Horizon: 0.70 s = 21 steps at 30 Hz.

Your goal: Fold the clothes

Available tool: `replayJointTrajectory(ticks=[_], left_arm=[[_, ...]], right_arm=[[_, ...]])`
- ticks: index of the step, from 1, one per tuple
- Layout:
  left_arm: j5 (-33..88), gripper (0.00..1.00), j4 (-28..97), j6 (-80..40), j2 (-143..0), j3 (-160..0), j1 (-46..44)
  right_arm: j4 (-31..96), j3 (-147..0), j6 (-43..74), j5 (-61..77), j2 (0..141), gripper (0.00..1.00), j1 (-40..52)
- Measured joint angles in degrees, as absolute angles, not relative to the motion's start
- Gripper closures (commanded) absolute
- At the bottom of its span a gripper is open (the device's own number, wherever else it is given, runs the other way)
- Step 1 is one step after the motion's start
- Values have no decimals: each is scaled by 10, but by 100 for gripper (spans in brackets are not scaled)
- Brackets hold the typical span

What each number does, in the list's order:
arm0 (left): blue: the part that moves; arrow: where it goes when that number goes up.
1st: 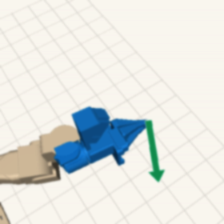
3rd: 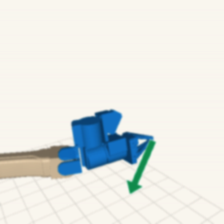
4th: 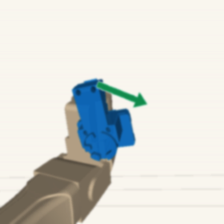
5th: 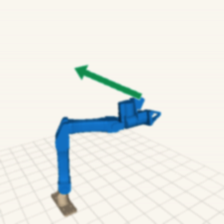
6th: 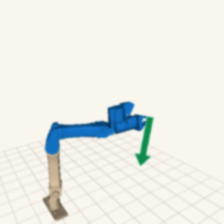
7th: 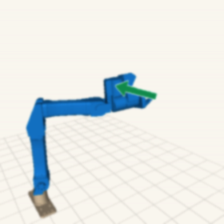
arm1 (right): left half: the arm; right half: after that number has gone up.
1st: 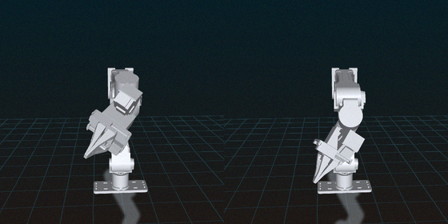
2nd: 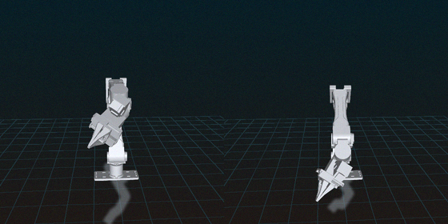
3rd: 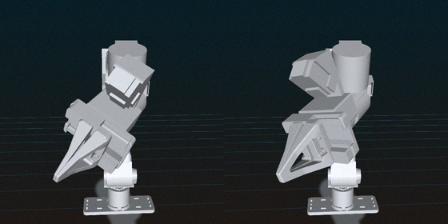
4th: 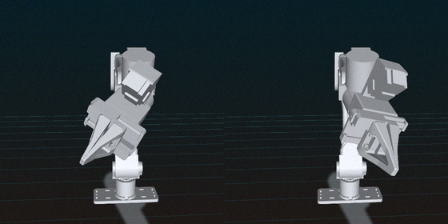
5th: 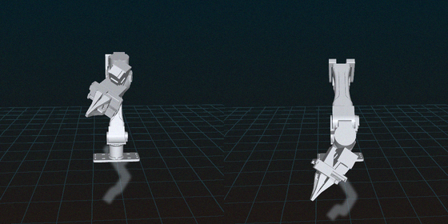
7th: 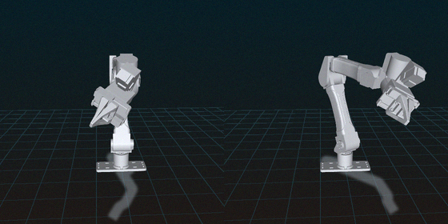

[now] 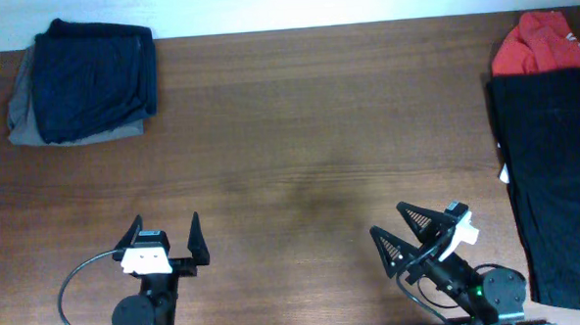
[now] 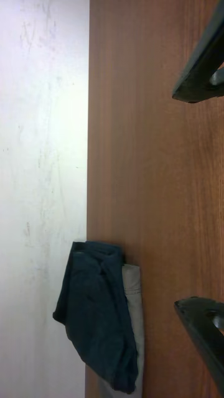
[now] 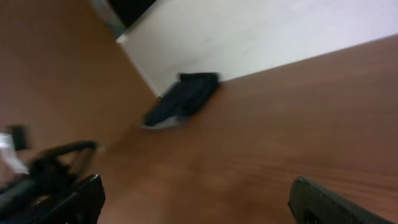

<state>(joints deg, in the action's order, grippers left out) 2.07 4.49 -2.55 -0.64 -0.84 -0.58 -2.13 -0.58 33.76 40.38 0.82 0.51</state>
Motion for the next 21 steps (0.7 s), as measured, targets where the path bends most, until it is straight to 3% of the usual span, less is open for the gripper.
replayJointTrajectory(ticks=[4, 10, 14, 21], left_arm=[[21, 1, 45, -25, -6, -8, -6], [21, 1, 45, -25, -6, -8, -6], [20, 1, 44, -25, -8, -8, -6], [19, 1, 45, -25, -10, -8, -6]], right_arm=[[-157, -6, 406, 436, 8, 2, 5], [-114, -105, 385, 357, 70, 2, 5], [32, -288, 263, 253, 269, 2, 5], [288, -652, 81, -44, 666, 2, 5]])
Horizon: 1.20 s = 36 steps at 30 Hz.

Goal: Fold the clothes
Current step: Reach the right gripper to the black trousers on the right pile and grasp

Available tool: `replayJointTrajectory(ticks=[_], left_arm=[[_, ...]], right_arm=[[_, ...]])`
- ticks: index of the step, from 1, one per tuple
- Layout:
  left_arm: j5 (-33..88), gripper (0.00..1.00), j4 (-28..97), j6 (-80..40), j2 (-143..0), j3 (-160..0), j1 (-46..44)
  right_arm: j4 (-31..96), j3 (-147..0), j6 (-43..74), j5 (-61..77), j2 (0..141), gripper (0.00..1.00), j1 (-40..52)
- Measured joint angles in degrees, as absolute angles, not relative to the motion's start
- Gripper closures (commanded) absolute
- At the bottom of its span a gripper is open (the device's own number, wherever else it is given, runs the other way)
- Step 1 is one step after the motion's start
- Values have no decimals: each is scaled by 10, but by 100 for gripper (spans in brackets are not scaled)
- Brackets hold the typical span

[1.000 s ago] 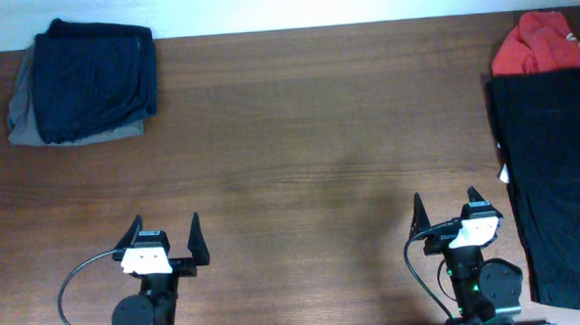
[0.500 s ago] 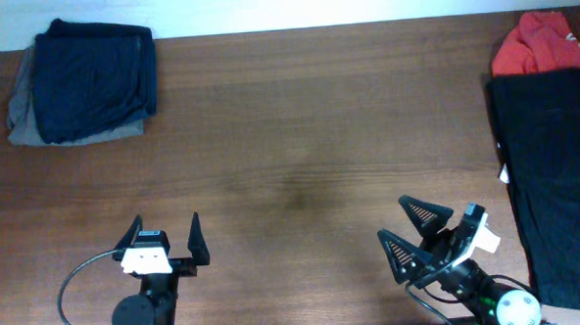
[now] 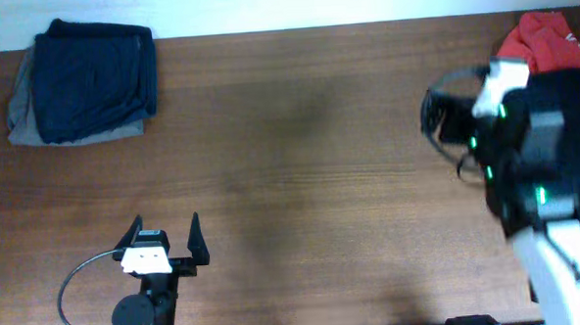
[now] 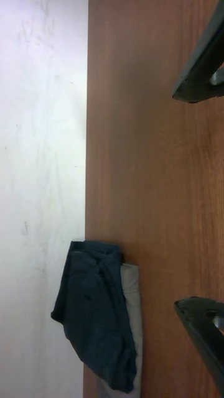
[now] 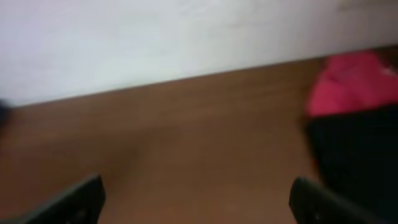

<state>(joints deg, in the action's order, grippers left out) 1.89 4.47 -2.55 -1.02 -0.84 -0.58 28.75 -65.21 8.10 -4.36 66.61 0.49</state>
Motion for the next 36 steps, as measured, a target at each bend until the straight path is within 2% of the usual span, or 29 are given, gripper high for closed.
replayJointTrajectory(ticks=[4, 8, 17, 23, 30, 31, 34, 35, 36], left_arm=[[19, 1, 45, -25, -10, -8, -6], [19, 1, 45, -25, -10, -8, -6], [19, 1, 45, -25, -10, -8, -6], [19, 1, 45, -25, -10, -8, -6], [19, 1, 45, -25, -10, -8, -6], [19, 1, 45, -25, -10, -8, -6], [19, 1, 45, -25, -10, -8, -6], [19, 1, 45, -25, -10, -8, -6], [19, 1, 45, -25, -10, -8, -6]], right_arm=[[378, -793, 17, -195, 868, 2, -10], [370, -826, -3, -257, 987, 2, -53], [284, -835, -123, -276, 1170, 2, -157], [277, -910, -142, -224, 1235, 2, -165], [243, -923, -140, -204, 1283, 1, -175], [238, -925, -140, -204, 1285, 5, -176], [235, -926, -138, -204, 1288, 71, -176], [235, -927, -138, -204, 1295, 83, -176], [236, -927, -134, -207, 1298, 91, -176]])
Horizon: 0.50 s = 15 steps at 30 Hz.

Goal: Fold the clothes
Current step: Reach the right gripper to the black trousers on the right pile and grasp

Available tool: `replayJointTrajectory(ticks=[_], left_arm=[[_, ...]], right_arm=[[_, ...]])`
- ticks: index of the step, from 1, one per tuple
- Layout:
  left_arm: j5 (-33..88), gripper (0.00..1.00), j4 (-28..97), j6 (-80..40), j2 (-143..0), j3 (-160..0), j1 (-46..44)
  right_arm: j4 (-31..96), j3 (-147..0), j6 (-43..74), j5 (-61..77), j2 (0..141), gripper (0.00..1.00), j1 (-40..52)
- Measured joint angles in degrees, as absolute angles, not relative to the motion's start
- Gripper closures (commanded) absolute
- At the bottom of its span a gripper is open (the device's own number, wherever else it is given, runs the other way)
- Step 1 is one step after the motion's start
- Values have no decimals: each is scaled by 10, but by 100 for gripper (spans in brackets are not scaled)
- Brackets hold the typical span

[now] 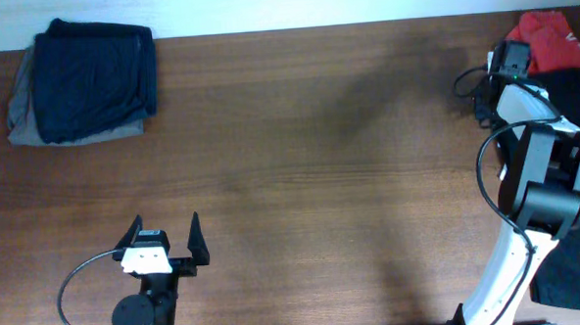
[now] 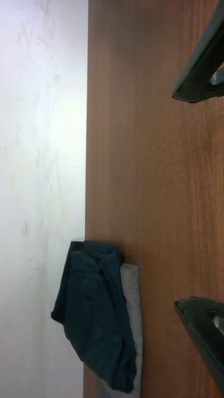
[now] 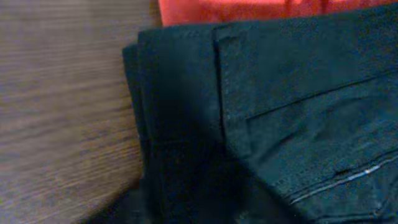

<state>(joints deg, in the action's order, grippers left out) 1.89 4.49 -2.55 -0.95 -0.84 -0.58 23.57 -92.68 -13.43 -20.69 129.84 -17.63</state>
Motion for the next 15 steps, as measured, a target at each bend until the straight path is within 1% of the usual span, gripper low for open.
replayJointTrajectory(ticks=[1, 10, 14, 15], left_arm=[[19, 1, 45, -25, -10, -8, -6], [19, 1, 45, -25, -10, -8, -6], [19, 1, 45, -25, -10, -8, -6], [19, 1, 45, -25, -10, -8, -6]], right_arm=[[238, -927, -125, -209, 1301, 96, -176], [262, -929, -55, -213, 1292, 96, -176], [285, -928, -8, -234, 1232, 96, -177], [290, -928, 3, -264, 1192, 96, -178]])
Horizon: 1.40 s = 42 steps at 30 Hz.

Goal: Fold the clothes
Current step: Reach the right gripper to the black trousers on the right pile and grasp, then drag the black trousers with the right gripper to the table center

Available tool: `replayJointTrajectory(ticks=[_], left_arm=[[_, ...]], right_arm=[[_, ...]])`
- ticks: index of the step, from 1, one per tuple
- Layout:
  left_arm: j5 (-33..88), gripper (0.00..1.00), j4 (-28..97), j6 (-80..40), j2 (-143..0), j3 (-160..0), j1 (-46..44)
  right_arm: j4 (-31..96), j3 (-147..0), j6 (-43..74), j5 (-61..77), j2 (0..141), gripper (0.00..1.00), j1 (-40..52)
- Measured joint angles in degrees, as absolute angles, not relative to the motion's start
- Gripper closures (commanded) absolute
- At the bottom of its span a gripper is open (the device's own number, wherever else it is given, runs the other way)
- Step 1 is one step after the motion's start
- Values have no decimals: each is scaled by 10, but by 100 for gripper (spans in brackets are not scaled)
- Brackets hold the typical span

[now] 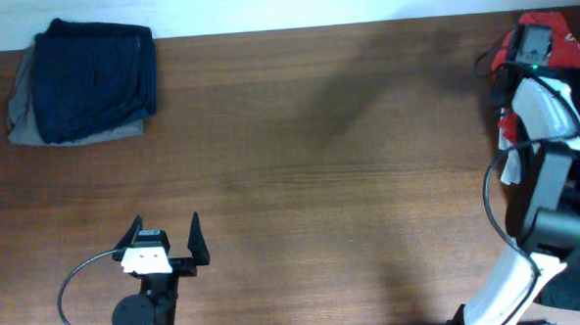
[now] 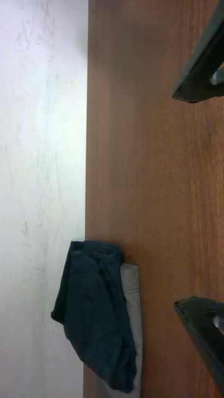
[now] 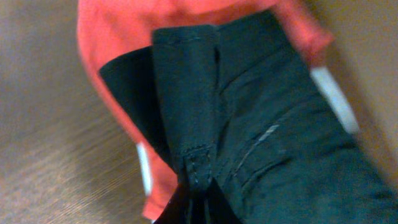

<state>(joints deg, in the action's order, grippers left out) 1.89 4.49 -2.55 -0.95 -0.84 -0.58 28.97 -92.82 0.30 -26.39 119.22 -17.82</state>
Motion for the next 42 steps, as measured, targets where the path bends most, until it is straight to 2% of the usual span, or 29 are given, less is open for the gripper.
replayJointTrajectory(ticks=[8, 13, 16, 21, 28, 29, 30, 31, 33, 35, 37, 38, 39, 42], left_arm=[[19, 1, 45, -25, -10, -8, -6], [19, 1, 45, -25, -10, -8, -6], [19, 1, 45, -25, -10, -8, -6], [19, 1, 45, -25, -10, -8, -6], [19, 1, 45, -25, -10, -8, -6], [19, 1, 45, -25, -10, -8, -6], [19, 1, 45, -25, -10, -8, -6], [19, 1, 45, -25, -10, -8, -6], [19, 1, 45, -25, -10, -8, -6], [19, 1, 45, -25, -10, -8, -6], [19, 1, 45, -25, -10, -8, -6], [19, 1, 45, -25, -10, -8, -6], [19, 1, 45, -25, -9, -8, -6], [19, 1, 45, -25, -10, -8, -6]], right_arm=[[315, -927, 30, -348, 1068, 96, -180], [315, -927, 63, -347, 941, 96, -134], [316, -927, 73, -296, 883, 96, -63], [320, -927, 85, -183, 903, 96, 137], [284, -927, 168, -50, 1075, 96, 385], [281, -927, 178, -30, 1101, 84, 420], [281, -927, 183, -23, 1108, 58, 437], [279, -926, 185, -15, 1111, 49, 453], [262, -926, 196, 1, 1108, 48, 489], [271, -926, 196, 12, 1103, 26, 504], [307, -926, 198, 16, 1080, 16, 493], [338, -926, 200, 18, 1051, 5, 474], [375, -928, 200, 21, 1031, 2, 457], [534, -932, 204, -8, 941, 2, 322]])
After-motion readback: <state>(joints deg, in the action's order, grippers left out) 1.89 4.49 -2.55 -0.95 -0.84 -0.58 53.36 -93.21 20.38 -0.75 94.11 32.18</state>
